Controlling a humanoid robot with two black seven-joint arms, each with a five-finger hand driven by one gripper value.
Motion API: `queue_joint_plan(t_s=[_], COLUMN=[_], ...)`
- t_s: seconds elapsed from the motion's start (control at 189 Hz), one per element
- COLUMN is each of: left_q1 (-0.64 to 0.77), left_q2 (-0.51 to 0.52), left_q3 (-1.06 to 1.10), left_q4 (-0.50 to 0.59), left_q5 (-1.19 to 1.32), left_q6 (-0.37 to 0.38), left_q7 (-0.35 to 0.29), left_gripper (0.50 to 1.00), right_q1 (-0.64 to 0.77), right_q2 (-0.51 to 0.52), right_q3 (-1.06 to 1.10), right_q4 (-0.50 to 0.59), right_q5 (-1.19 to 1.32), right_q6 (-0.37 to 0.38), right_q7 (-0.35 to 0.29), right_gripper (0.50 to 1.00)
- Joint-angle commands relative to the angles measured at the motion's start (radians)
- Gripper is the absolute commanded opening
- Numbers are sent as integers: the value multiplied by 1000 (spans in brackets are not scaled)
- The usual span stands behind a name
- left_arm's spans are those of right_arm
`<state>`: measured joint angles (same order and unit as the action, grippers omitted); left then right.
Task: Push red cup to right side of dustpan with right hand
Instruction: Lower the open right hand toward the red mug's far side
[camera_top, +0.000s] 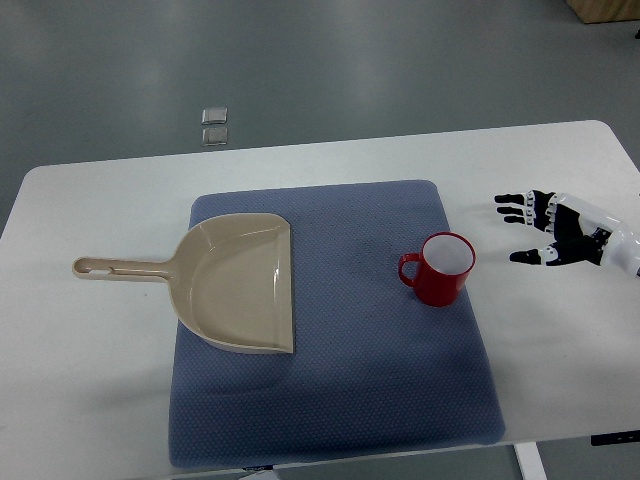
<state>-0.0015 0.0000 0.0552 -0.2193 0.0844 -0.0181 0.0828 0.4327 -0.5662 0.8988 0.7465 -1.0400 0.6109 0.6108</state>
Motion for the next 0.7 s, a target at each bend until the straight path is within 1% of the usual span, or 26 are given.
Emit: queue_joint_plan(t_s=[0.0,0.164,0.301,0.459,0.697], left_q1=[0,0,0,0,0], left_q2=[0,0,0,0,0], left_q3=[0,0,0,0,-2], left_q4=[2,2,2,2,2], left_q5=[0,0,0,0,0], left_q6=[0,1,0,0,1], left_q7=[0,0,0,0,0], left_gripper=[1000,1000,1000,1000,1000], right_q1=[-14,-28,-35,-45,-48], right_q2=[14,31,68,72,126], right_q3=[-6,-4,-4,-4,-4], right_q4=[-1,1,1,1,1], right_q5=[0,1,0,1,1], right_q6=[0,0,0,0,0], right_q7=[0,0,0,0,0], right_gripper=[936,936,936,936,936])
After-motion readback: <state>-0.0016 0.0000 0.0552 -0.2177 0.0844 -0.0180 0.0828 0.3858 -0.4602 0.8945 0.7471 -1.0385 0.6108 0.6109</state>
